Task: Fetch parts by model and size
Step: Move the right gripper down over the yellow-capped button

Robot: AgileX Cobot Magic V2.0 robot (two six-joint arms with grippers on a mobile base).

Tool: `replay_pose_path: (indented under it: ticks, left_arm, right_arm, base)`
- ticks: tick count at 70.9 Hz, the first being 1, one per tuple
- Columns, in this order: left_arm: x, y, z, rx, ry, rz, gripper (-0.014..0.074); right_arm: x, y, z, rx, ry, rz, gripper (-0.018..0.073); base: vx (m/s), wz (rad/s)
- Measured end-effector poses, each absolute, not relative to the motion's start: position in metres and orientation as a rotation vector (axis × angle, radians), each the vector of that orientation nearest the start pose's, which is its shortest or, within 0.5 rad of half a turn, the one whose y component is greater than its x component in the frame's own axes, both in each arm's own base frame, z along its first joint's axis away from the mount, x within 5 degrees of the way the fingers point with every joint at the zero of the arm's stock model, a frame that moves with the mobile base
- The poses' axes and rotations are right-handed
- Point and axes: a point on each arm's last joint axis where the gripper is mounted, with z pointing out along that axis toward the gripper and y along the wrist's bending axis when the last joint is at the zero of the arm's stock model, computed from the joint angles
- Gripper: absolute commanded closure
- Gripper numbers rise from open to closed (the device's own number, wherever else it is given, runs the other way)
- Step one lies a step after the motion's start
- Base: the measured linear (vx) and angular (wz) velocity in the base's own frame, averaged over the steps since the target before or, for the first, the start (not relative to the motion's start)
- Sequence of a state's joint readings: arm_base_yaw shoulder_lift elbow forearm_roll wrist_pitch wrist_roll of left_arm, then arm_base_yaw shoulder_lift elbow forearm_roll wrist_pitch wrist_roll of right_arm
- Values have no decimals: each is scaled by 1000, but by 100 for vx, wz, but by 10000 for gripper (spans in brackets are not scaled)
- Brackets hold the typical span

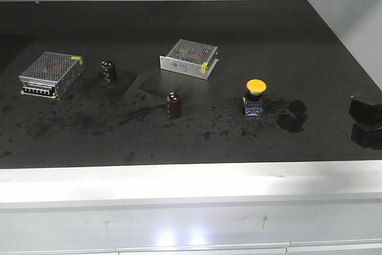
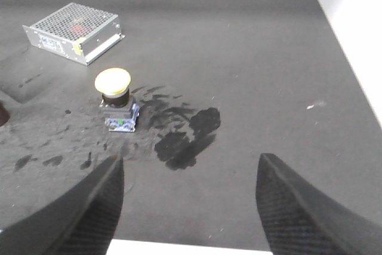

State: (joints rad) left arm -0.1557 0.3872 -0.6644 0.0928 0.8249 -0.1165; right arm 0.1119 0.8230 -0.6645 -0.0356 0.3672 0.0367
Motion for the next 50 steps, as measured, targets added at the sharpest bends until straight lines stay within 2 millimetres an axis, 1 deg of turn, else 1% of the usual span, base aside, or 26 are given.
replay_pose_path:
  ticks: [8, 16, 19, 22, 23, 26, 29, 31, 34, 36, 38, 40, 42, 44, 46, 48, 50]
  left_arm:
    - [52, -1, 324, 60, 2026, -57, 602]
    - [48, -1, 317, 59, 2053, -53, 602]
    - [47, 0, 315, 59, 2068, -51, 602]
    - [46, 0, 314, 58, 2082, -49, 602]
    - [46, 0, 313, 58, 2088, -48, 602]
    - [45, 0, 312, 57, 2098, -46, 602]
    - [44, 0, 311, 57, 2108, -46, 602]
    - [44, 0, 311, 56, 2112, -46, 602]
    - [44, 0, 310, 56, 2119, -45, 602]
    - [43, 0, 310, 56, 2122, -44, 602]
    - [43, 0, 310, 56, 2123, -44, 602]
    - [43, 0, 310, 56, 2124, -45, 602]
    - [43, 0, 310, 56, 2124, -45, 602]
    - [43, 0, 310, 56, 2124, -45, 602]
    - [43, 0, 310, 56, 2124, -45, 602]
    - [43, 0, 310, 56, 2124, -45, 602]
    - [43, 0, 310, 56, 2124, -45, 602]
  right_arm:
    - [177, 19, 332, -118, 2039, 51, 104]
    - [195, 24, 346, -120, 2083, 80, 104]
    - [205, 27, 347, -138, 2118, 85, 104]
    - [216, 31, 352, -175, 2140, 85, 104]
    - [219, 33, 351, -191, 2157, 84, 104]
    - [230, 39, 357, -235, 2173, 87, 104]
    - [241, 46, 358, -273, 2204, 99, 104]
    - [247, 50, 364, -284, 2205, 107, 104]
    - [260, 58, 366, -305, 2242, 125, 104]
    - [266, 62, 372, -309, 2244, 133, 104]
    - [275, 68, 372, -324, 2278, 144, 104]
    - [281, 72, 378, -330, 2278, 150, 104]
    - [289, 77, 378, -345, 2313, 155, 104]
    - [295, 80, 384, -349, 2315, 160, 104]
    - [302, 84, 382, -357, 2345, 163, 102]
    - [308, 87, 387, -356, 2347, 169, 101]
    - [316, 90, 386, -358, 2382, 173, 98]
  base:
    - [0, 0]
    - [0, 0]
    - [0, 0]
    - [0, 0]
    - [0, 0]
    - [0, 0]
    - [0, 0]
    - [0, 0]
    - [0, 0]
    - [0, 0]
    - [0, 0]
    - [0, 0]
    - [0, 0]
    - [0, 0]
    - [0, 0]
    - [0, 0]
    - [0, 0]
